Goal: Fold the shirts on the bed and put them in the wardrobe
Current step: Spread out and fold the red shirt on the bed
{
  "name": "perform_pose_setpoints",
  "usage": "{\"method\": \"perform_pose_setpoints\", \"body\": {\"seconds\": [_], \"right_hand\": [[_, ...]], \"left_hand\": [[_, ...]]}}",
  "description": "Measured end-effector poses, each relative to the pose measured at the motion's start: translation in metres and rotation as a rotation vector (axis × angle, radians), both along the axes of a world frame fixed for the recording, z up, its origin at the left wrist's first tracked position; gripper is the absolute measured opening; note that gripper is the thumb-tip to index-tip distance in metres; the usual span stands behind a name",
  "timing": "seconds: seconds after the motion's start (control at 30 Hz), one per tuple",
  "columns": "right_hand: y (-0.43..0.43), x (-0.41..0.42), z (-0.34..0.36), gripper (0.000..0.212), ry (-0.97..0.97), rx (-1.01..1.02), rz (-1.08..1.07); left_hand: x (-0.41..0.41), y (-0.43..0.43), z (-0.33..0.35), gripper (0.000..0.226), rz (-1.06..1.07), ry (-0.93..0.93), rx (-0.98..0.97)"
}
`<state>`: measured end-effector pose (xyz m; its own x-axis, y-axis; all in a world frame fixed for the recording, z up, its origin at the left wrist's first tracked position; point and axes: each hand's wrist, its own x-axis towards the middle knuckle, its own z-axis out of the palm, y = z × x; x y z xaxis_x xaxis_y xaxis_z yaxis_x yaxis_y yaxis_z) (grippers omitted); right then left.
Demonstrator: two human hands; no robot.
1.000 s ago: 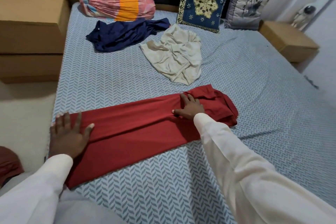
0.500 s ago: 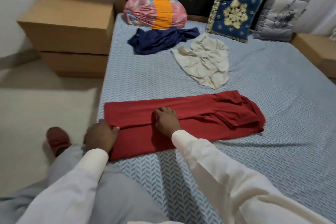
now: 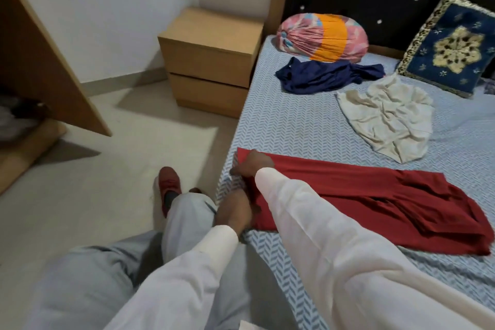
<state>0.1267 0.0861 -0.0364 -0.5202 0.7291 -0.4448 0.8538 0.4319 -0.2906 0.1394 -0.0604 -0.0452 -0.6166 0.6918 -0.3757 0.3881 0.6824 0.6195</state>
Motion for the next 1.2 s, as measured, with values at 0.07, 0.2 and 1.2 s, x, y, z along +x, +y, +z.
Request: {"method": "perform_pose_setpoints", "body": {"seconds": [0.07,0.2,1.2], "right_hand": [[0.0,-0.006,0.0,0.076,0.007,0.034,0.018],[0.022,0.005,-0.001,0.041,0.145,-0.139,-0.128],[0.051,0.103,-0.039,0.013,0.375,0.07,0.122]], "left_hand": [[0.008,-0.002,0.0,0.029,-0.019,-0.002,0.044],[0.011,0.002,-0.003,0.027,-0.15,0.04,0.031],[0.005,0.032,-0.034,0.064,-0.052,-0.011,-0.002]]}}
